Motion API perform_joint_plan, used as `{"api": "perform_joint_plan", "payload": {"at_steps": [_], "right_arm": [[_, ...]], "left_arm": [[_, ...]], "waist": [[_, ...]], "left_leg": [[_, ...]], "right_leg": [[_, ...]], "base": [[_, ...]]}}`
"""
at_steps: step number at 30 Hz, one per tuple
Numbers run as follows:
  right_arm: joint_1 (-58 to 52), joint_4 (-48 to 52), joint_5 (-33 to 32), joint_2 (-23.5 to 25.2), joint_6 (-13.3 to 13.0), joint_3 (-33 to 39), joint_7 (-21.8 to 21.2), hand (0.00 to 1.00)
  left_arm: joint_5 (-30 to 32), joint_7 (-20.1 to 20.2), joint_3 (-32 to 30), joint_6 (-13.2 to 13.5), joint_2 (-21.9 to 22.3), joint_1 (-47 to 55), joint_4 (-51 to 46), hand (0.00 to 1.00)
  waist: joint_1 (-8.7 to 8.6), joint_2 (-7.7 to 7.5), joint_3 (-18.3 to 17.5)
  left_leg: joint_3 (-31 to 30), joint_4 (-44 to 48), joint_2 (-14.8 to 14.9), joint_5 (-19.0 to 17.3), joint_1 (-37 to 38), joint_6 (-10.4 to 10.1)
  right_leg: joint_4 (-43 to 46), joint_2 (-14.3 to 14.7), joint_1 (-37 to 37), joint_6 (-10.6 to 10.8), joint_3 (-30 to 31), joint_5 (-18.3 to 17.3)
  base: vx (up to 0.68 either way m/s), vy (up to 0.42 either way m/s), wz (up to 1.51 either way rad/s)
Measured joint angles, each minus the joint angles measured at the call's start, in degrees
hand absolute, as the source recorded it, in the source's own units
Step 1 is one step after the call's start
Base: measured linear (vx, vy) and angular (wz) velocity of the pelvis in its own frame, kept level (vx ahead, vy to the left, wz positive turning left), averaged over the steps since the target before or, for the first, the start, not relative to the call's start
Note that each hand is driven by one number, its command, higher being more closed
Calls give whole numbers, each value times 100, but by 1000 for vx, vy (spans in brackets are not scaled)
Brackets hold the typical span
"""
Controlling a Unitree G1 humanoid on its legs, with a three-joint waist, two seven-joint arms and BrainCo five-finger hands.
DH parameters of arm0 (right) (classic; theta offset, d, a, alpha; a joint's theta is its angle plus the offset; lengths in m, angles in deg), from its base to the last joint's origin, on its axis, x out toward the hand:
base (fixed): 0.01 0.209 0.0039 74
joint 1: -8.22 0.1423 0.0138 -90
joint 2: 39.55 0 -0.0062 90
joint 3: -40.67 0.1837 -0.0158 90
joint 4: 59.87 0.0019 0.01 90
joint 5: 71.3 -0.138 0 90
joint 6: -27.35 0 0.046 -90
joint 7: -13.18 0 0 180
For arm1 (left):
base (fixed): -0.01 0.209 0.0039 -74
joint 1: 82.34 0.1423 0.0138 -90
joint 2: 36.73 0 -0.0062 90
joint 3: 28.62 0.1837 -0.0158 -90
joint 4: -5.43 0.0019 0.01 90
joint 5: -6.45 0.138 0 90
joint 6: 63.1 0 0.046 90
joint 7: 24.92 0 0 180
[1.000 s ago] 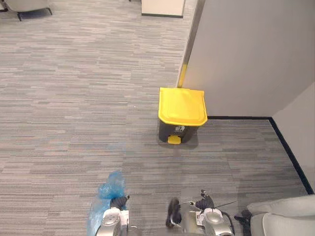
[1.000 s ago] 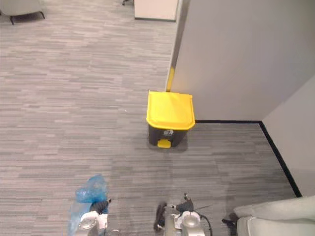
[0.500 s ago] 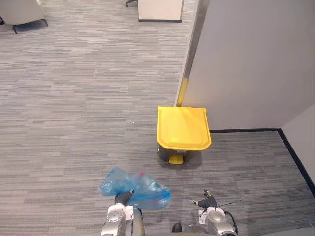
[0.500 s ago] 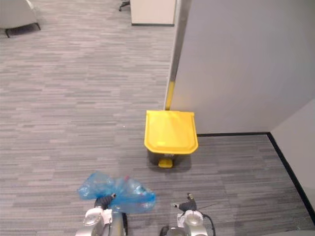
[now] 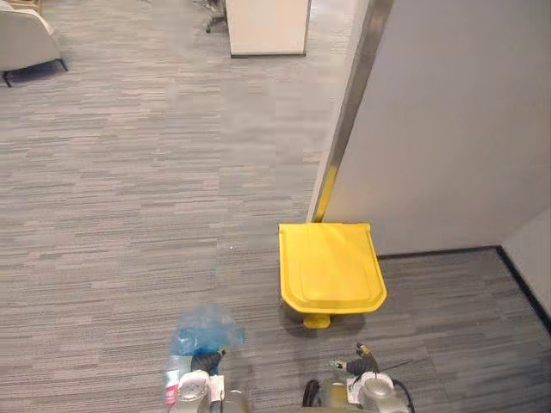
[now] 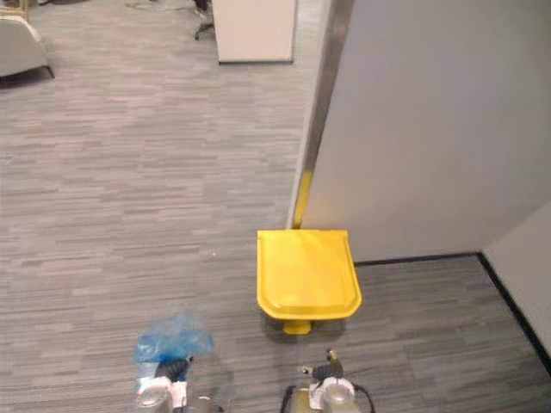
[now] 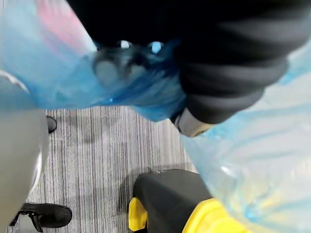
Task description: Gather rubbish on tea table into small bin, then transfer packed bag to large trash can.
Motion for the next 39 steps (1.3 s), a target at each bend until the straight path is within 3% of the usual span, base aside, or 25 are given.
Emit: {"api": "perform_joint_plan", "payload": {"at_steps": [3,5,8,10,11,13,16,23,28,30,33,34,36,38,39], "right_arm": [[-72,-11,-8,9,-1,153,9,0],[-180,13,-12,23,-5,135,7,0],[-156,46,-21,65,-1,62,5,0],[-97,60,-24,57,1,95,8,0],[-74,59,-25,4,4,137,9,0],[-63,49,-22,89,19,114,4,0],[-82,49,-20,130,12,145,1,0],[-57,-149,-8,63,9,185,0,0],[49,-415,-3,-106,18,167,1,0],[65,-408,-2,-106,20,144,3,0],[14,-368,-23,-99,16,124,-1,0],[-37,-220,-13,-103,16,122,-9,0],[-31,5,-4,-48,-12,123,-21,0],[-21,27,4,19,-2,55,-39,0],[-8,33,2,25,-4,56,-39,0]], "left_arm": [[9,30,-34,1,72,-38,28,100],[19,127,-96,2,105,-56,-103,100],[20,141,-101,4,184,-28,-209,100],[20,158,-104,2,269,-28,-212,100],[20,164,-103,3,319,-45,-229,100],[29,163,-86,2,262,-43,-213,100],[68,159,-88,1,206,5,-142,100],[115,128,40,-2,-67,85,159,100],[105,117,14,5,-102,162,218,100],[105,119,3,6,-102,170,208,100],[102,116,-37,3,-171,170,159,100],[101,112,-119,2,-153,152,152,100],[81,111,-217,2,-152,101,146,100],[78,106,-213,13,-215,41,131,100],[78,105,-213,12,-231,41,133,100]], "waist": [[-16,-35,-11],[20,-145,4],[96,-51,-10],[45,-25,-2],[51,87,-25],[74,14,-46],[67,-16,-62],[41,-4,-76],[68,12,-83],[84,-4,-73],[84,-123,3],[59,-151,65],[27,-168,162],[95,-329,227],[90,-340,236]], "left_leg": [[-126,247,100,19,39,-30],[-101,1597,275,13,-517,-40],[95,2428,533,-203,-934,-48],[231,1863,606,-245,-937,39],[203,1269,592,-75,-873,-67],[287,693,349,-59,-623,-58],[409,496,150,17,-443,34],[516,-375,-50,453,-31,39],[486,-390,-24,462,-49,34],[493,-366,-53,416,-64,68],[486,44,-183,59,-143,205],[346,285,-211,-198,-175,255],[206,543,-230,-366,-35,415],[193,645,-149,-535,156,448],[193,651,-144,-557,171,454]], "right_leg": [[-471,93,462,-1,-229,1],[-871,118,841,11,-322,119],[-1027,173,996,-34,-262,165],[-1030,129,1016,22,-200,199],[-1049,163,985,161,-117,232],[-1287,71,913,410,141,347],[-1593,-72,1073,540,271,541],[-1851,-81,1119,519,409,721],[-1820,-17,1021,463,542,762],[-1600,-41,836,508,676,700],[-637,-280,508,726,797,234],[135,-386,268,886,825,111],[1588,-481,-397,1067,846,131],[1321,-339,-773,940,668,-7],[1143,-316,-837,886,641,44]], "base": [[161,-61,37],[100,-23,22],[85,83,-17],[55,162,-12],[25,190,-28],[21,202,-27],[-5,152,-18],[-23,13,-10],[-24,-29,-12],[-34,21,-34],[-49,74,-13],[-68,86,9],[-30,75,14],[66,35,9],[79,4,4]]}}
